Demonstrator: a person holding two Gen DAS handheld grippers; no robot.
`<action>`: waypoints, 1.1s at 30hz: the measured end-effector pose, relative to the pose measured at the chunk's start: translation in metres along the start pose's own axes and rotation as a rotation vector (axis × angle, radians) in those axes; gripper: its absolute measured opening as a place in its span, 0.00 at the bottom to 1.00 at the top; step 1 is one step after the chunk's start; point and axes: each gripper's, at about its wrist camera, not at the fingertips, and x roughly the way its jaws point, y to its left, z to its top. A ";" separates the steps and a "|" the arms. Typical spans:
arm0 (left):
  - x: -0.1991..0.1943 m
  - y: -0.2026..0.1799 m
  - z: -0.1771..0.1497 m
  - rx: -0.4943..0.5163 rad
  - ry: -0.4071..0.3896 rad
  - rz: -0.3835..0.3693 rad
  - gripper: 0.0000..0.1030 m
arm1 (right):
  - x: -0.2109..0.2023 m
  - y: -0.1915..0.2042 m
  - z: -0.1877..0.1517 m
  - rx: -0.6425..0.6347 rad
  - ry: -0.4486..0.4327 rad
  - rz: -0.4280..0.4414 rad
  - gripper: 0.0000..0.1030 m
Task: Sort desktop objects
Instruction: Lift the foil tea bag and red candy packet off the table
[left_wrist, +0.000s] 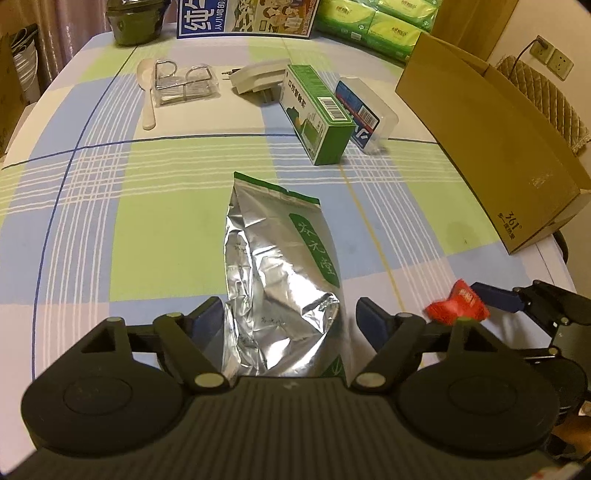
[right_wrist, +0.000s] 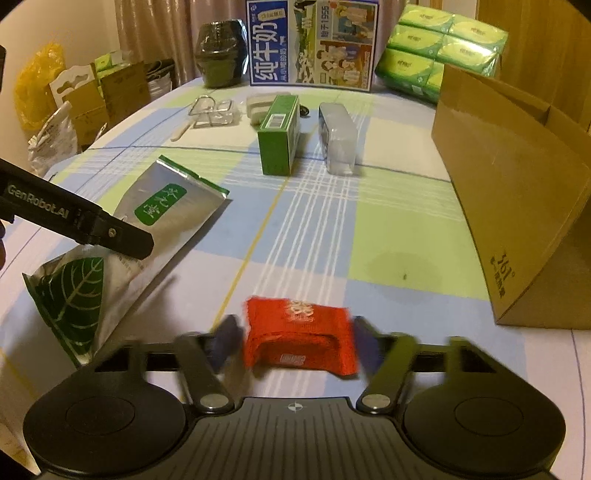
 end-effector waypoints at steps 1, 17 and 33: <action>0.000 0.000 0.000 0.001 -0.001 -0.001 0.75 | 0.000 -0.001 0.000 0.002 -0.001 0.000 0.49; 0.010 -0.001 0.010 0.008 0.011 -0.005 0.79 | -0.009 -0.001 0.006 0.023 -0.041 0.005 0.39; 0.027 -0.020 0.009 0.164 0.076 0.075 0.57 | -0.009 0.003 0.010 -0.001 -0.060 -0.003 0.39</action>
